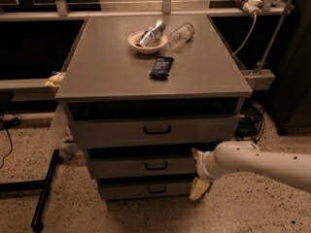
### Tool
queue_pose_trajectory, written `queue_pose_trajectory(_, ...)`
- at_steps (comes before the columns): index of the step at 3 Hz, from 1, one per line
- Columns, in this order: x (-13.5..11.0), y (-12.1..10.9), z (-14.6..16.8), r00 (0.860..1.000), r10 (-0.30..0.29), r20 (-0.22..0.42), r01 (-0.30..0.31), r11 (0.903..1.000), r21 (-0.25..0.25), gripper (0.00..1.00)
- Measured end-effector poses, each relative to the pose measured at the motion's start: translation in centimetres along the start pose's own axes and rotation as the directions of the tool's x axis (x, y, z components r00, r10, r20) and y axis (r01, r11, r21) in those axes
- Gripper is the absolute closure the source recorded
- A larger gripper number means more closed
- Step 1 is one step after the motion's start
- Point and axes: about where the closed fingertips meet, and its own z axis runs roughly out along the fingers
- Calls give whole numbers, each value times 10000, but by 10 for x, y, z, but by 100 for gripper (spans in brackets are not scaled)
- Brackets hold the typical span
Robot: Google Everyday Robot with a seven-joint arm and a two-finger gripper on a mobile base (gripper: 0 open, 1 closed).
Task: Open middle drawer
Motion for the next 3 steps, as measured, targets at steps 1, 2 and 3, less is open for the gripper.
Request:
queue_pose_trajectory(1,9,-9,16,9999,-101,111,100,9999,57,0)
queue_pose_trajectory(2,17,-22,34,9991,-198,363,194,9997,114,0)
queue_pose_trajectory(3,23,-35,54,9976,-281,626,277,9996,60,0)
